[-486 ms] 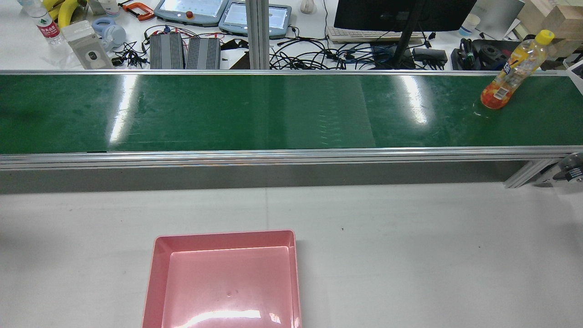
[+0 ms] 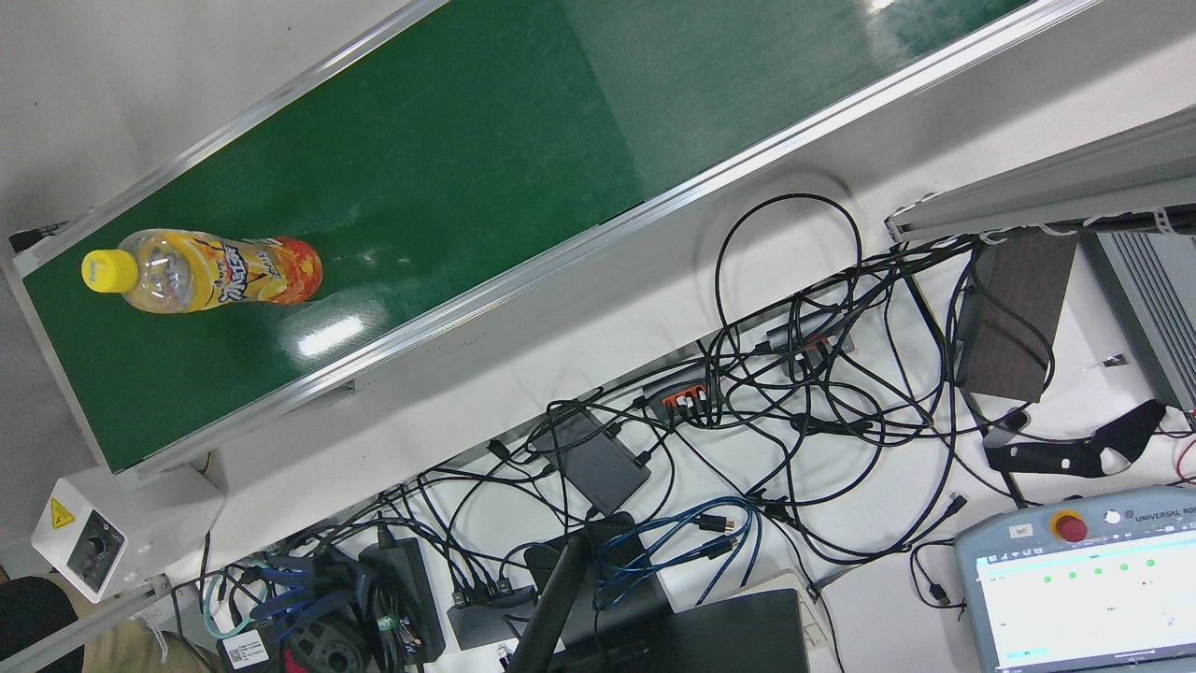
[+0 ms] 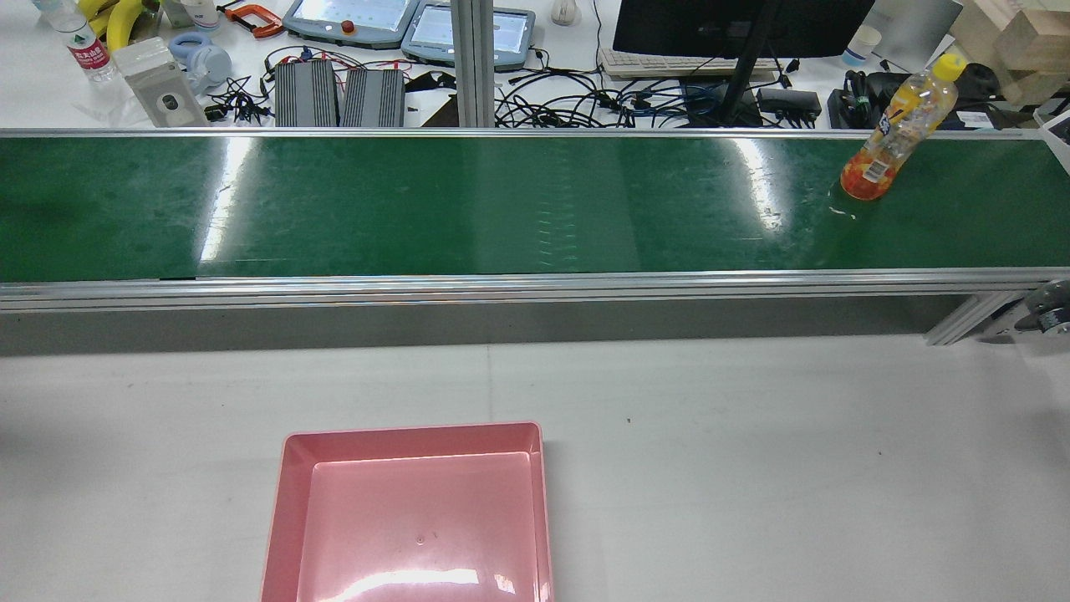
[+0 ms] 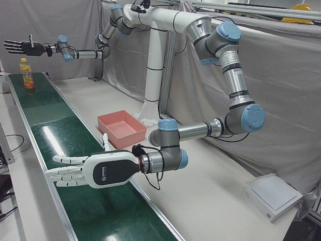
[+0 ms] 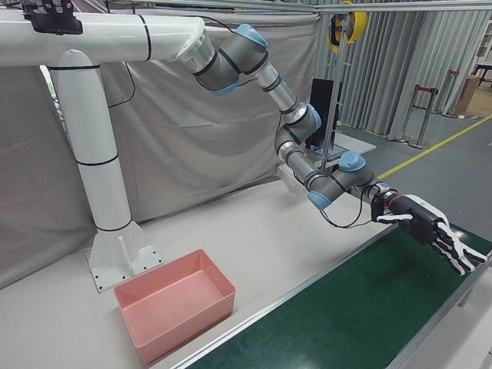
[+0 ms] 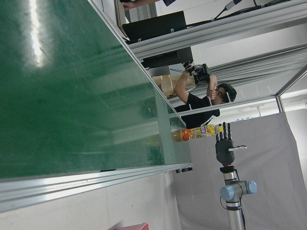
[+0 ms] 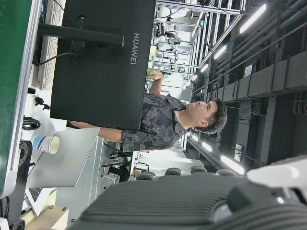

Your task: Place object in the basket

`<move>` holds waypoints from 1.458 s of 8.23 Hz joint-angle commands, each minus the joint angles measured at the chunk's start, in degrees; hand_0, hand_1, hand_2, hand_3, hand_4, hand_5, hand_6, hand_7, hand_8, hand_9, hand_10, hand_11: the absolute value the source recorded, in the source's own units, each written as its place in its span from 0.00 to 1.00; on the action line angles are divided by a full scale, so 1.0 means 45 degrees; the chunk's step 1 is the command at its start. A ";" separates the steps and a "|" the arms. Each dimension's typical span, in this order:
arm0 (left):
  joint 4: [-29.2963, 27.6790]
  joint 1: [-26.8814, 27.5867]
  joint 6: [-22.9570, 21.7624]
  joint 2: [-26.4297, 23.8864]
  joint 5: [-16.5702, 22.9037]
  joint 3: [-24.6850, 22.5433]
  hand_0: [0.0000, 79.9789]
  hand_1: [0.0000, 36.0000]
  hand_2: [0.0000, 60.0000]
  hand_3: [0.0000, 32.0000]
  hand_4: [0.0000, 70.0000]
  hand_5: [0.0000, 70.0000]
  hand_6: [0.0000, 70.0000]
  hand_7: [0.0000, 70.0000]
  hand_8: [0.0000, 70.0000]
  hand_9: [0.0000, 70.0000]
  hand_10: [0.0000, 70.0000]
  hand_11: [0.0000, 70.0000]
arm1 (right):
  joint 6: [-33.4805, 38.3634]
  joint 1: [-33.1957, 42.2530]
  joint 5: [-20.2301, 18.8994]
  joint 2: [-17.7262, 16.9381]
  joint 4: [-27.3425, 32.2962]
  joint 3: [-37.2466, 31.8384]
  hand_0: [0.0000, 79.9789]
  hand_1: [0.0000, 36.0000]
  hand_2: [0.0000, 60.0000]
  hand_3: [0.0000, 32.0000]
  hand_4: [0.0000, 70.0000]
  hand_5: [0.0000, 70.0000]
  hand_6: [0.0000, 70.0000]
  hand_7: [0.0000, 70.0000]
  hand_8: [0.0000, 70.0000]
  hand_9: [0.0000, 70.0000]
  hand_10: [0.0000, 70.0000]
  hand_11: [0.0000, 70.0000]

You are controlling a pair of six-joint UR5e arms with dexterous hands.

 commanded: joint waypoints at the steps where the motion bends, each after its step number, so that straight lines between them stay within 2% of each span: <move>1: -0.0045 -0.0052 0.0000 0.0000 -0.0004 -0.0021 0.61 0.19 0.00 0.00 0.24 0.22 0.00 0.00 0.09 0.15 0.11 0.17 | 0.0000 0.0000 0.0000 0.0000 0.0000 0.0000 0.00 0.00 0.00 0.00 0.00 0.00 0.00 0.00 0.00 0.00 0.00 0.00; 12: 0.0188 0.0046 0.0000 0.0000 0.0035 -0.0138 0.63 0.20 0.00 0.00 0.25 0.25 0.00 0.00 0.08 0.12 0.10 0.16 | 0.0000 0.0000 0.0000 -0.0019 0.0000 -0.0019 0.00 0.00 0.00 0.00 0.00 0.00 0.00 0.00 0.00 0.00 0.00 0.00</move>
